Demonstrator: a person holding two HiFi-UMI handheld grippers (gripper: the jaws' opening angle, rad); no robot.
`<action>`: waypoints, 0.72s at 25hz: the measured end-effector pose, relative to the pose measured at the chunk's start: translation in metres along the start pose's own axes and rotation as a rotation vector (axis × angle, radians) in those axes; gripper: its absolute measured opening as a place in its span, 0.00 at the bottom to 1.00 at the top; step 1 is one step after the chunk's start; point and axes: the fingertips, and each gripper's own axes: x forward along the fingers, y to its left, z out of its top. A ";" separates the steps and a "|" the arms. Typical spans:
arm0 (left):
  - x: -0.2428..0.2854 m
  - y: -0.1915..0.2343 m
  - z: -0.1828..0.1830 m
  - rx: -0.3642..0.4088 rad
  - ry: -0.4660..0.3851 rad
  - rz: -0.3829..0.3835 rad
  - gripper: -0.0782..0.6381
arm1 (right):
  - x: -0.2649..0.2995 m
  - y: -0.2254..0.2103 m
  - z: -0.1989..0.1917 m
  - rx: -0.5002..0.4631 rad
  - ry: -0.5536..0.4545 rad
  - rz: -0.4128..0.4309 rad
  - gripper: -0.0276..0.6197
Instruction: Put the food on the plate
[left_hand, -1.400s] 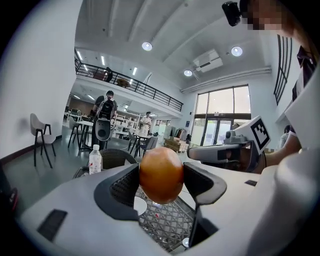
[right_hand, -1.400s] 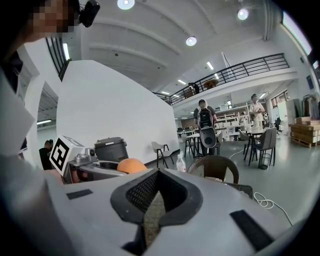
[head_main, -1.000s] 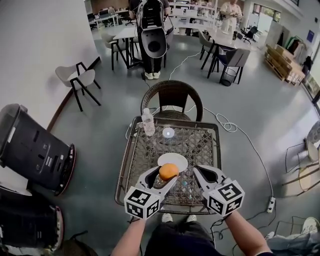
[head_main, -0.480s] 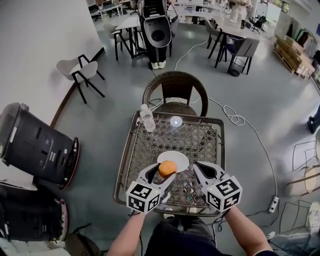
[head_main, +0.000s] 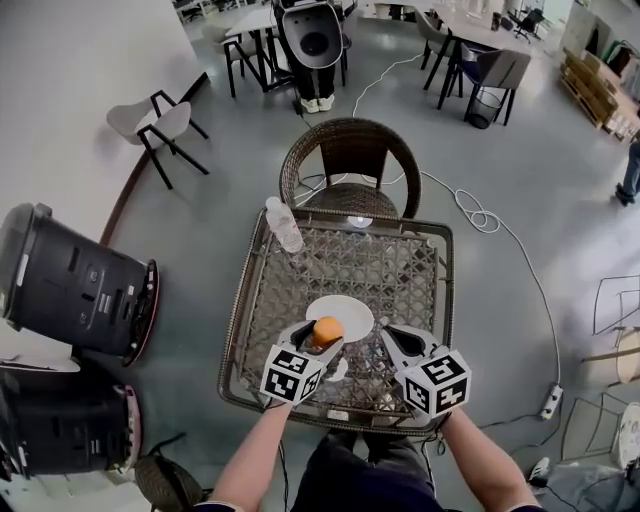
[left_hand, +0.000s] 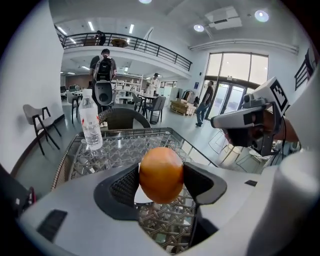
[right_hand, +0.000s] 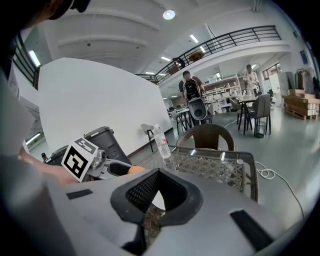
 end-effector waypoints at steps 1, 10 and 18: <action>0.007 0.003 -0.003 0.015 0.023 0.004 0.51 | 0.004 -0.004 -0.005 0.012 0.009 -0.002 0.05; 0.048 0.030 -0.021 0.194 0.219 0.054 0.51 | 0.024 -0.017 -0.026 0.111 0.042 -0.011 0.05; 0.076 0.024 -0.031 0.296 0.310 0.019 0.51 | 0.028 -0.019 -0.034 0.166 0.042 -0.008 0.05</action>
